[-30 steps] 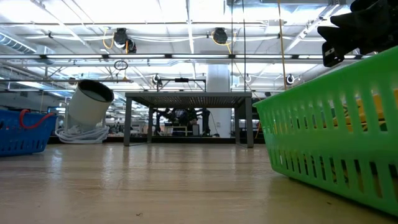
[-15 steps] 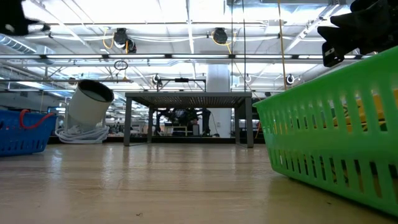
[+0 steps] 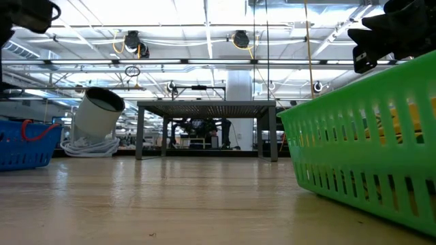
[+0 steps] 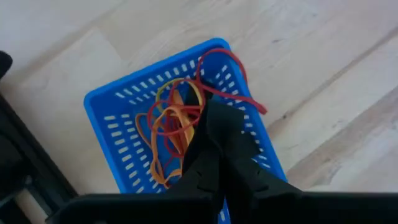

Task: Pick & Place Office Desk Supplies
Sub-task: Put the black rubber band into the blue bin

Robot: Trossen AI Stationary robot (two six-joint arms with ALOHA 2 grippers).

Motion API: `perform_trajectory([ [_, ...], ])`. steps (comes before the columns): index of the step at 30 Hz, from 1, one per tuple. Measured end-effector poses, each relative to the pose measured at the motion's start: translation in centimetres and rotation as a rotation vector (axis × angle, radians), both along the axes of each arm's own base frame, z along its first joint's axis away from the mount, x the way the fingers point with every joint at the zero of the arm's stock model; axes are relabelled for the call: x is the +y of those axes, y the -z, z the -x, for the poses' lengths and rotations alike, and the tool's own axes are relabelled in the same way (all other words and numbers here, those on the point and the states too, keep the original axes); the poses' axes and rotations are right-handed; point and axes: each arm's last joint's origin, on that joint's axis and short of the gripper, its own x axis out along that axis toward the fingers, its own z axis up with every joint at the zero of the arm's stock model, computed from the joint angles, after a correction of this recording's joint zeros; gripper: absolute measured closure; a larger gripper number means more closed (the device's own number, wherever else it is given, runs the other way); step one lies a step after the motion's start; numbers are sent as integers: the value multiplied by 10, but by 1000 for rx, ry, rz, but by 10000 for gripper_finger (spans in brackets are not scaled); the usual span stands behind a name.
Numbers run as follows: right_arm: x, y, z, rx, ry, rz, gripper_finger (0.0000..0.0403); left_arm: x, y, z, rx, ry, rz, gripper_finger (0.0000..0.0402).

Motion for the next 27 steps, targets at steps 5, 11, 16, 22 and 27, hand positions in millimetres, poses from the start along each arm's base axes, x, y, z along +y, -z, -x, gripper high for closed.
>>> perform_trajectory([
  [5, 0, 0, 0, 0, 0, 0, 287, -1, 10, 8, 7, -43, -7, 383],
  [11, 0, 0, 0, 0, 0, 0, 287, -2, 18, 15, 40, -56, 1, 363],
  [16, 0, 0, 0, 0, 0, 0, 287, -4, 22, 18, 39, -40, -3, 361],
  [22, 0, 0, 0, 0, 0, 0, 287, -6, 24, 21, 36, -17, -4, 360],
  [27, 0, 0, 0, 0, 0, 0, 287, -9, 24, 23, 29, 4, 0, 341],
])
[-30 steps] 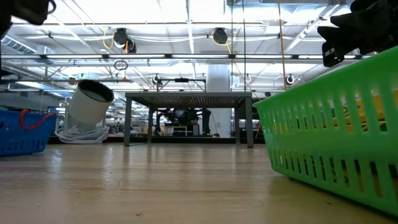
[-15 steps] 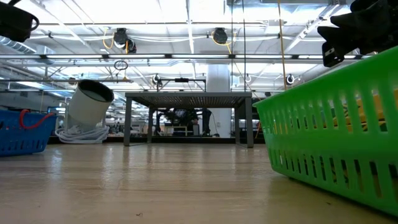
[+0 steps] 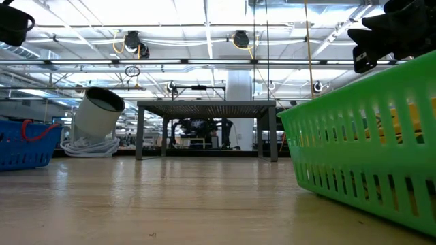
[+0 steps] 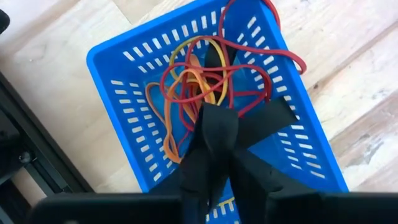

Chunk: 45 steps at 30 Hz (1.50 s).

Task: Pick & Place Office Desk Supplies
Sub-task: Put the black rubber band into the blue bin, then put the blue bin on the shelf

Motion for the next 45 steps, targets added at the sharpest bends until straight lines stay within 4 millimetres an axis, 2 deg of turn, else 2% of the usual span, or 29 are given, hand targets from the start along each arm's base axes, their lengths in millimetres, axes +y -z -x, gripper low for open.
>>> perform_trajectory([
  [10, 0, 0, 0, 0, 0, 0, 287, -2, 0, 2, -32, 9, -17, 212],
  [16, 0, 0, 0, 0, 0, 0, 287, -4, -1, -2, -109, 61, -48, 172],
  [26, 0, 0, 0, 0, 0, 0, 287, -10, -19, -19, -434, 365, -170, 181],
  [36, 0, 0, 0, 0, 0, 0, 287, -8, -29, -41, -524, 547, -294, 201],
  [40, 0, 0, 0, 0, 0, 0, 287, -5, -33, -46, -543, 572, -350, 200],
  [45, 0, 0, 0, 0, 0, 0, 287, 9, -43, -55, -570, 557, -388, 198],
])
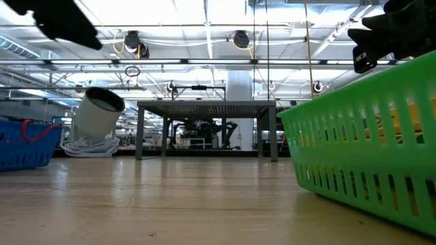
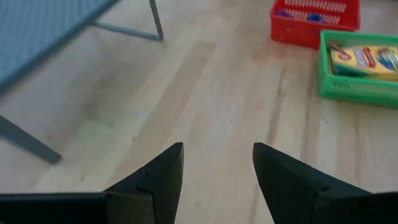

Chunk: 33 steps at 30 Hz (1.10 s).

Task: Pick & Place Office Desk Supplies
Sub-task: Put the blue bin on the shelf

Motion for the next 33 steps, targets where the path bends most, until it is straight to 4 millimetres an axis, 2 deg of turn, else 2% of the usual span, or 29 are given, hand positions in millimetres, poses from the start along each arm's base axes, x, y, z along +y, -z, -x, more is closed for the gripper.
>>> perform_trajectory([
  [6, 0, 0, 0, 0, 0, 0, 287, 13, -7, -12, -12, 33, -69, 205],
  [11, 0, 0, 0, 0, 0, 0, 287, 22, -10, -15, 18, 52, -39, 201],
  [17, 0, 0, 0, 0, 0, 0, 287, 30, -12, -7, 58, 41, -23, 199],
  [23, 0, 0, 0, 0, 0, 0, 287, 39, -10, 1, 100, -67, 60, 206],
  [27, 0, 0, 0, 0, 0, 0, 287, 39, -9, -2, 122, -58, 143, 201],
  [33, 0, 0, 0, 0, 0, 0, 287, 31, 3, -19, 122, -57, 175, 204],
])
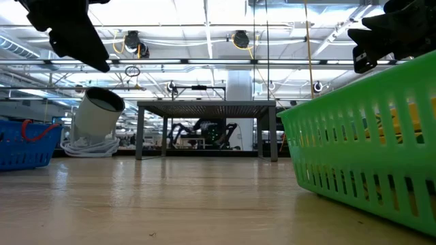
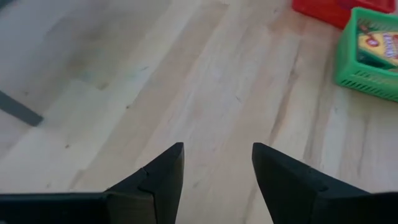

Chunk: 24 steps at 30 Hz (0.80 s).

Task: Pick & Place Office Desk Supplies
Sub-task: Put the blue bin on the shelf

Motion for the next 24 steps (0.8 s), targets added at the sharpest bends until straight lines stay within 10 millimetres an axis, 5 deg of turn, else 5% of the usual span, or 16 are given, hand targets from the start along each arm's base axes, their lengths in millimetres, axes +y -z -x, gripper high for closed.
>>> perform_trajectory([
  [17, 0, 0, 0, 0, 0, 0, 287, -4, 55, -43, 236, -17, 257, 229],
  [24, 0, 0, 0, 0, 0, 0, 287, 5, 53, -47, 193, -99, 269, 229],
])
